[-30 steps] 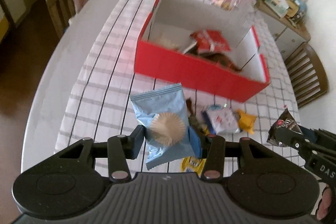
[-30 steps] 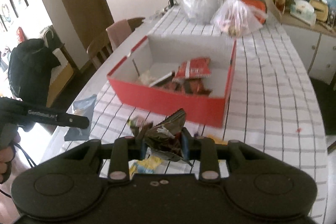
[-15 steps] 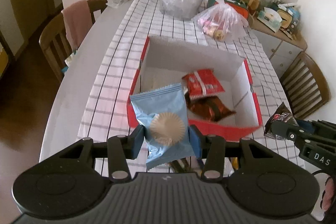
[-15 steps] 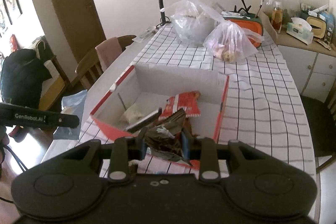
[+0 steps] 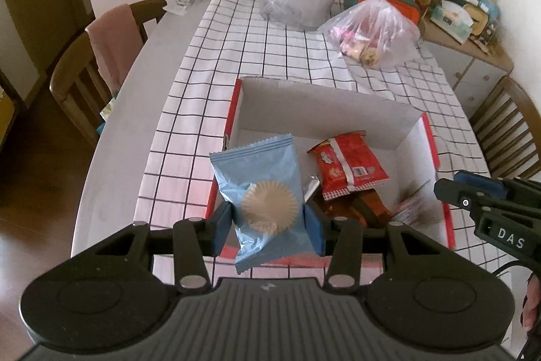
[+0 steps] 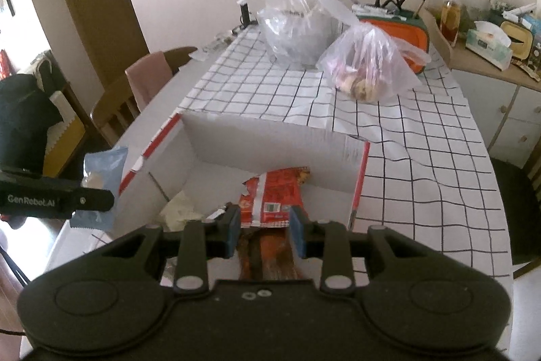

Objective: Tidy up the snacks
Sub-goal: 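Carry the blue packet and brown wrapper with both grippers over the red box, then open both grippers to drop the blue packet and brown wrapper into the box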

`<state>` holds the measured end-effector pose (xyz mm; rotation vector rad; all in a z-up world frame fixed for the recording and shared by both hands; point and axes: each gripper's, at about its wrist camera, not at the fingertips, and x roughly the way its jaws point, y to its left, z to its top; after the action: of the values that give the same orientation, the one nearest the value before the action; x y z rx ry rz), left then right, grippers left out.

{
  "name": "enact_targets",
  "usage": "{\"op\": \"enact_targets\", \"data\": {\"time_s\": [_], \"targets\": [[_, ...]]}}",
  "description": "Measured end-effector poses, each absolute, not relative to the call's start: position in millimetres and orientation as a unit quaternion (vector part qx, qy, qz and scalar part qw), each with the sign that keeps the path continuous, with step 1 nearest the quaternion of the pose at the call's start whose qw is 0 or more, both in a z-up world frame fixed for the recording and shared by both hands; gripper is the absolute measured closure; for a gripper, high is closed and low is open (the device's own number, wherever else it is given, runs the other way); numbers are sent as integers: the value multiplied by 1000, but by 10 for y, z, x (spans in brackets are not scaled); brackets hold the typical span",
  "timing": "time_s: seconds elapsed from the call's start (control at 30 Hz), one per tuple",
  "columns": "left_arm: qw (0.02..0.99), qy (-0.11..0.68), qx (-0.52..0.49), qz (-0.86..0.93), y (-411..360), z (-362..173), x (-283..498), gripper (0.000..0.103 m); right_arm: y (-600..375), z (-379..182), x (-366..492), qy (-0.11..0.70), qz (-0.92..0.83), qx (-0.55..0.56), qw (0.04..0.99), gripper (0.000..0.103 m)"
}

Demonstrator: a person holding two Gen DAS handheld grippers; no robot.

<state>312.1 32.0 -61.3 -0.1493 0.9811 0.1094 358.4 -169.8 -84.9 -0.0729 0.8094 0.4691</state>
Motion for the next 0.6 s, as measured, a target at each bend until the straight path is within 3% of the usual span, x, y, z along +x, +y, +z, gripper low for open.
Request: {"op": "enact_targets", "data": {"time_s": [0.6], "targets": [[832, 551, -47, 47, 268, -1337, 3679, 57, -1595, -1373, 3684, 453, 245, -51, 856, 66]]}}
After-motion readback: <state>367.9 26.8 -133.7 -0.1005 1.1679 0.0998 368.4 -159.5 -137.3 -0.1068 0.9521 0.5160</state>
